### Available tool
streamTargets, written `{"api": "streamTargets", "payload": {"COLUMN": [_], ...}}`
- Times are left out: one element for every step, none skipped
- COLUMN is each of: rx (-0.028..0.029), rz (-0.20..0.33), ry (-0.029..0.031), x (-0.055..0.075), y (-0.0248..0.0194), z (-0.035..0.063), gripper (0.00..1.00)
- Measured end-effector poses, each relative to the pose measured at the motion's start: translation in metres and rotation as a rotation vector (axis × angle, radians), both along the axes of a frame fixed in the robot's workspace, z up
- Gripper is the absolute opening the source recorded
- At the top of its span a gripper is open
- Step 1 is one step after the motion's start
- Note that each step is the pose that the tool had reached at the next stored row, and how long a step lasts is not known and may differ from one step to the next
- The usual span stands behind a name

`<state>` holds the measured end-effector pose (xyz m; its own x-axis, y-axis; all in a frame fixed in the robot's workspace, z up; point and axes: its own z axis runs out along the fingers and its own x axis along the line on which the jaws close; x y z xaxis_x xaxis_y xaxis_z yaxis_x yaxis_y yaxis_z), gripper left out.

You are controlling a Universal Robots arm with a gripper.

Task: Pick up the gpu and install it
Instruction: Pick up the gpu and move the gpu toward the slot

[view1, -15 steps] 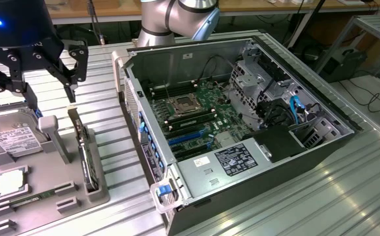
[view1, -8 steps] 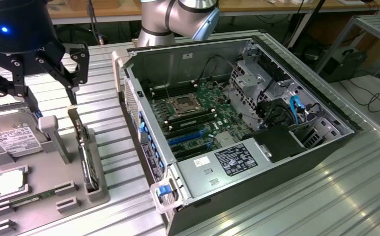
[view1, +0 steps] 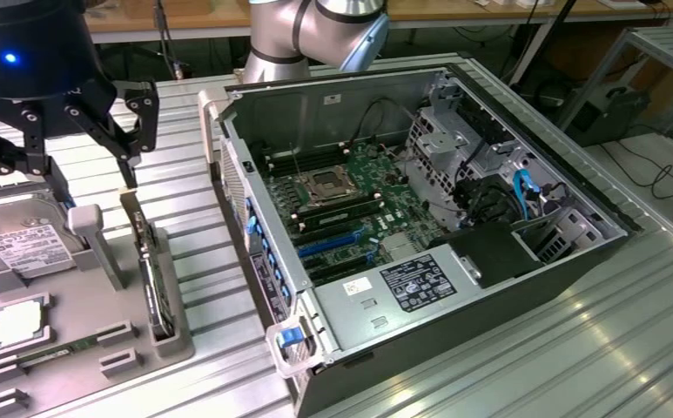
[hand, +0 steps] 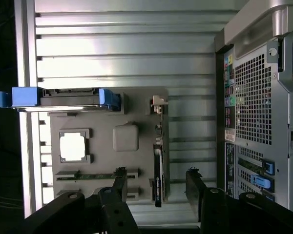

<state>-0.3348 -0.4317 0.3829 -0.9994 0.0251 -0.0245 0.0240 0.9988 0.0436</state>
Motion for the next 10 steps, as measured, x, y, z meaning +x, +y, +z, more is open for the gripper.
{"api": "streamTargets", "payload": {"rx": [0.0001, 0.0001, -0.0001, 0.0000, 0.0000, 0.0000, 0.0000, 0.0000, 0.0000, 0.0000], "rz": [0.000, 0.000, 0.000, 0.000, 0.000, 0.000, 0.000, 0.000, 0.000, 0.000], "ry": [-0.0001, -0.0001, 0.0002, 0.0002, 0.0003, 0.0004, 0.0004, 0.0005, 0.0007, 0.0010], "x": [0.0000, -0.0001, -0.0001, -0.0001, 0.0000, 0.0000, -0.0001, 0.0000, 0.0000, 0.0000], "y": [-0.0004, -0.0008, -0.0011, -0.0013, -0.0015, -0.0017, -0.0019, -0.0023, -0.0026, -0.0030], "z": [-0.0005, -0.0009, -0.0012, -0.0018, -0.0024, -0.0032, -0.0039, -0.0047, -0.0055, -0.0062], "gripper": [0.60, 0.60, 0.60, 0.60, 0.60, 0.60, 0.60, 0.60, 0.60, 0.60]}}
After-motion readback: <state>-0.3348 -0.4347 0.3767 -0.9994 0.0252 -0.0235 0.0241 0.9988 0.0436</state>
